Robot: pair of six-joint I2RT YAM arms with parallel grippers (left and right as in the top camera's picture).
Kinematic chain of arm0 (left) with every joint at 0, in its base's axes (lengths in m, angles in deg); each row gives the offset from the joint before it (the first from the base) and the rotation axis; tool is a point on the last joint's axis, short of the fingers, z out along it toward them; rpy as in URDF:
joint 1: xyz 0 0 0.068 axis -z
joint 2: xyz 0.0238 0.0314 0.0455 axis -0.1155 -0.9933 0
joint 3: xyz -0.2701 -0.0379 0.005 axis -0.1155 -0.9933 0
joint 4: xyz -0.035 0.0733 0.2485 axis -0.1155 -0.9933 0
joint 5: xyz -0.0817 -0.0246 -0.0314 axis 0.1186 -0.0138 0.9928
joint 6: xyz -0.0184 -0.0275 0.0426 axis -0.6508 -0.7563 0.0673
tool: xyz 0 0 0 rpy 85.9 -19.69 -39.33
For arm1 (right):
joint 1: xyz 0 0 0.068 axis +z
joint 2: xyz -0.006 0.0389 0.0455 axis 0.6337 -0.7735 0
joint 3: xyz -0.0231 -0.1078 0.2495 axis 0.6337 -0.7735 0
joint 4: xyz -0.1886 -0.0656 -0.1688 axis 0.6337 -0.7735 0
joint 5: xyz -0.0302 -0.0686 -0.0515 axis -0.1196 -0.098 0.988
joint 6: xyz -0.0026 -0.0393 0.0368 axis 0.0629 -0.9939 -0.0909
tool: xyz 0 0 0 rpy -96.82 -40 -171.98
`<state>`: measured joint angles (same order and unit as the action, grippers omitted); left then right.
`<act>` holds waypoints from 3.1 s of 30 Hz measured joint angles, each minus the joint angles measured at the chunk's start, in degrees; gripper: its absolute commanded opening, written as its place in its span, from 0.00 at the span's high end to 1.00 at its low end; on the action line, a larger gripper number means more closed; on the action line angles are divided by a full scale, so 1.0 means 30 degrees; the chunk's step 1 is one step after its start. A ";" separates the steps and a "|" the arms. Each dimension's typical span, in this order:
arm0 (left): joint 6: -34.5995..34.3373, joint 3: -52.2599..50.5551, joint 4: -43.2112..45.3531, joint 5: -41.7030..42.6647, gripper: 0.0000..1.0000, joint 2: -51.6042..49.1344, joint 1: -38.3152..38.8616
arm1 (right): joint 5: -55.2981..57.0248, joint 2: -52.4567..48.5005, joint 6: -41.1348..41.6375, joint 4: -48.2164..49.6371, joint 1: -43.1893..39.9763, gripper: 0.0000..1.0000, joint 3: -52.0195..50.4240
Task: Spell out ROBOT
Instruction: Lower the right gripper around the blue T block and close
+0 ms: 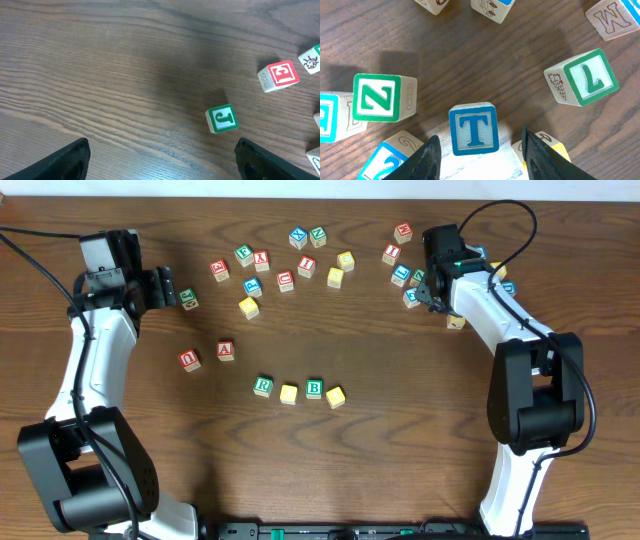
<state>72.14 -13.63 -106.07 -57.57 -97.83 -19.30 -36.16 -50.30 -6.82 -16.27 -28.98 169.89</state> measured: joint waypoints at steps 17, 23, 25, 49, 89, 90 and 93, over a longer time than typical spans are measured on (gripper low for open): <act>0.0000 0.0000 0.0000 0.0000 0.09 0.0000 0.0000 | -0.0007 -0.0692 0.0015 0.0794 0.0007 0.54 -0.0729; 0.0000 0.0000 0.0000 0.0000 0.09 0.0000 0.0000 | 0.0000 -0.0692 0.0117 0.0809 0.0007 0.64 -0.0729; 0.0000 0.0000 0.0000 0.0000 0.09 0.0000 0.0000 | -0.0007 -0.0692 0.0175 0.0809 0.0007 0.69 -0.0729; 0.0000 0.0000 0.0000 0.0000 0.09 0.0000 0.0000 | -0.0007 -0.0692 -0.0036 0.0809 0.0015 0.52 -0.0729; 0.0000 0.0000 0.0000 0.0000 0.09 0.0000 0.0000 | 0.0000 -0.0692 -0.2652 0.1129 -0.0248 0.48 -0.0729; 0.0000 0.0000 0.0000 0.0000 0.09 0.0000 0.0000 | 0.0000 -0.0692 -0.2652 0.1129 -0.0306 0.48 -0.0721; 0.0000 0.0000 0.0000 0.0000 0.09 0.0000 0.0000 | 0.0000 -0.0692 -0.2659 0.1137 -0.0466 0.50 -0.0729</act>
<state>72.14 -13.63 -106.07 -57.57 -97.83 -19.30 -36.16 -52.38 -14.80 -12.86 -30.38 167.70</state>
